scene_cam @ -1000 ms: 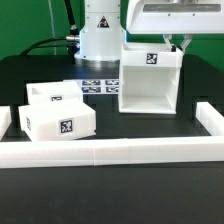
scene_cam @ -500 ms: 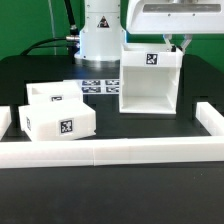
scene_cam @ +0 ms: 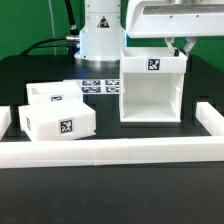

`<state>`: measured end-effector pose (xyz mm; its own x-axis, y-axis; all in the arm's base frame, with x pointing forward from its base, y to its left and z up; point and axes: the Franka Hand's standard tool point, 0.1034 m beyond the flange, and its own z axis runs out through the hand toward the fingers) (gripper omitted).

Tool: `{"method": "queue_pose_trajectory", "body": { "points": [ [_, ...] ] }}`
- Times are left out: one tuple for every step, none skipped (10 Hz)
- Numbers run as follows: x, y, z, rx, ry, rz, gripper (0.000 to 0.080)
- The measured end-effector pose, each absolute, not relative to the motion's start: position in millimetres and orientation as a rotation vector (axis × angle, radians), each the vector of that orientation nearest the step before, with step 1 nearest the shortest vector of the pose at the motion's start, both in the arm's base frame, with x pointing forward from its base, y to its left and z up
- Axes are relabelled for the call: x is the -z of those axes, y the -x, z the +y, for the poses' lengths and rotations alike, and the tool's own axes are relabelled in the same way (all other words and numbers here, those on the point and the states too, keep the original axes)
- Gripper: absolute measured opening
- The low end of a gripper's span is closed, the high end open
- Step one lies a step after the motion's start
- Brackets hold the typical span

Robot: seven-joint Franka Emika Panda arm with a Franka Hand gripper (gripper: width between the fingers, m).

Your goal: Assemble drawer

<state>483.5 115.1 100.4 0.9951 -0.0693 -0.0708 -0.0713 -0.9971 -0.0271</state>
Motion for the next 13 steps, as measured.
{"method": "queue_pose_trajectory", "body": {
  "points": [
    [-100.4, -498.5, 116.0, -0.075, 3.101, 0.118, 0.0038],
    [-100.6, -513.0, 117.0, -0.052, 3.094, 0.126, 0.0038],
    [-100.7, -526.5, 117.7, -0.033, 3.089, 0.133, 0.0038],
    [-100.8, -539.3, 117.9, -0.014, 3.084, 0.141, 0.0038],
    [-101.0, -553.3, 116.7, 0.007, 3.079, 0.145, 0.0038],
    [-101.0, -563.1, 114.0, 0.023, 3.078, 0.148, 0.0038],
    [-101.4, -569.1, 111.3, 0.032, 3.076, 0.157, 0.0038],
    [-101.6, -570.6, 110.1, 0.035, 3.076, 0.162, 0.0038],
    [-101.5, -570.1, 111.2, 0.034, 3.076, 0.158, 0.0038],
    [-101.5, -570.1, 111.3, 0.034, 3.076, 0.158, 0.0038],
    [-101.7, -570.0, 112.9, 0.028, 3.058, 0.292, 0.0038],
    [-101.8, -569.9, 114.2, 0.024, 3.046, 0.372, 0.0038],
    [-101.8, -569.8, 114.7, 0.022, 3.041, 0.402, 0.0038]
  ]
}}
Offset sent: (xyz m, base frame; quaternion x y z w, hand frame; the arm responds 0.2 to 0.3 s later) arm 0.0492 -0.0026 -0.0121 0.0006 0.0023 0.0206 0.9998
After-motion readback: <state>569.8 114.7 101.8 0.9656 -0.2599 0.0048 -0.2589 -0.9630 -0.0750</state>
